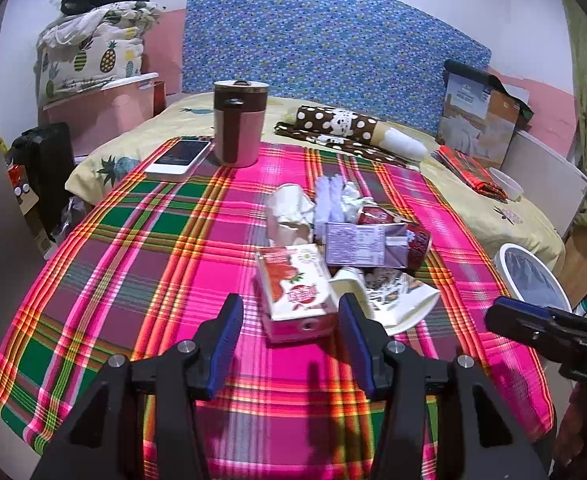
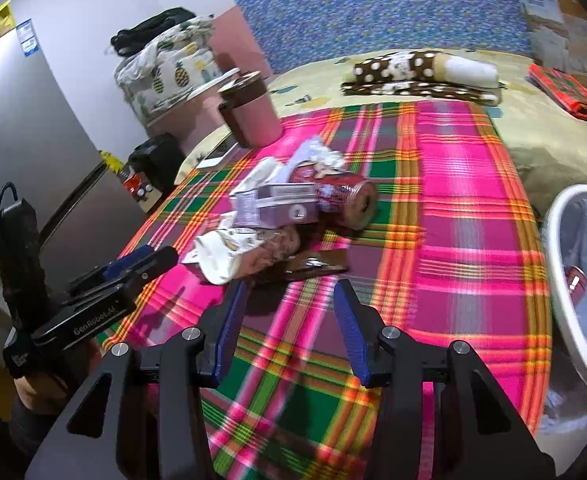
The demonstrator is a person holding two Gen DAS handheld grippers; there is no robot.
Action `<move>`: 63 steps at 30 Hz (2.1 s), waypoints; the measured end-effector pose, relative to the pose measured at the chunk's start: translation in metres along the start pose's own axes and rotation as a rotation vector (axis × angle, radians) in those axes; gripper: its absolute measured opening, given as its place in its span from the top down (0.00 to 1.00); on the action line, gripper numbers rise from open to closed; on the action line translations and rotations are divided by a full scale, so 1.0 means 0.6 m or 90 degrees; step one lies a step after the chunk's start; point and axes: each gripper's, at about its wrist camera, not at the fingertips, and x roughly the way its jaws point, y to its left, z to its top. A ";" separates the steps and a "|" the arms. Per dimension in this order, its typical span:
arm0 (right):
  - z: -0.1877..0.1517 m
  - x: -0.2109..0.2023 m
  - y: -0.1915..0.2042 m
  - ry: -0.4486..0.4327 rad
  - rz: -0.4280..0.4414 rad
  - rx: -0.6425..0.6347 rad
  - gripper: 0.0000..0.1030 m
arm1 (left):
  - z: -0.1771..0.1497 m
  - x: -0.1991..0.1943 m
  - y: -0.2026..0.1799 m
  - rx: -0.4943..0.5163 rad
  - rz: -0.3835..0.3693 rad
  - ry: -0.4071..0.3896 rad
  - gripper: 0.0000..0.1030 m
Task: Collect trash
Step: 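Move both tools back over the table toward the trash pile, then grasp the red juice carton with the left tool while the right tool grasps the printed wrapper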
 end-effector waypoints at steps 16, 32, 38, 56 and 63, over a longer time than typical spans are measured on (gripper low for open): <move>0.022 0.079 0.024 0.047 0.017 0.034 0.80 | 0.005 0.009 0.054 -0.039 0.008 0.004 0.50; -0.007 0.003 -0.034 0.016 -0.022 0.052 0.89 | 0.009 0.073 -0.003 -0.022 -0.030 0.049 0.37; -0.008 -0.005 -0.045 0.004 -0.027 0.057 0.89 | 0.003 0.101 -0.014 -0.021 -0.004 0.074 0.37; -0.019 -0.053 -0.055 -0.038 -0.038 0.065 0.89 | -0.006 0.028 -0.040 0.011 0.013 0.028 0.45; -0.026 -0.076 -0.063 -0.056 -0.048 0.071 0.89 | -0.002 0.002 -0.068 0.027 -0.016 0.010 0.45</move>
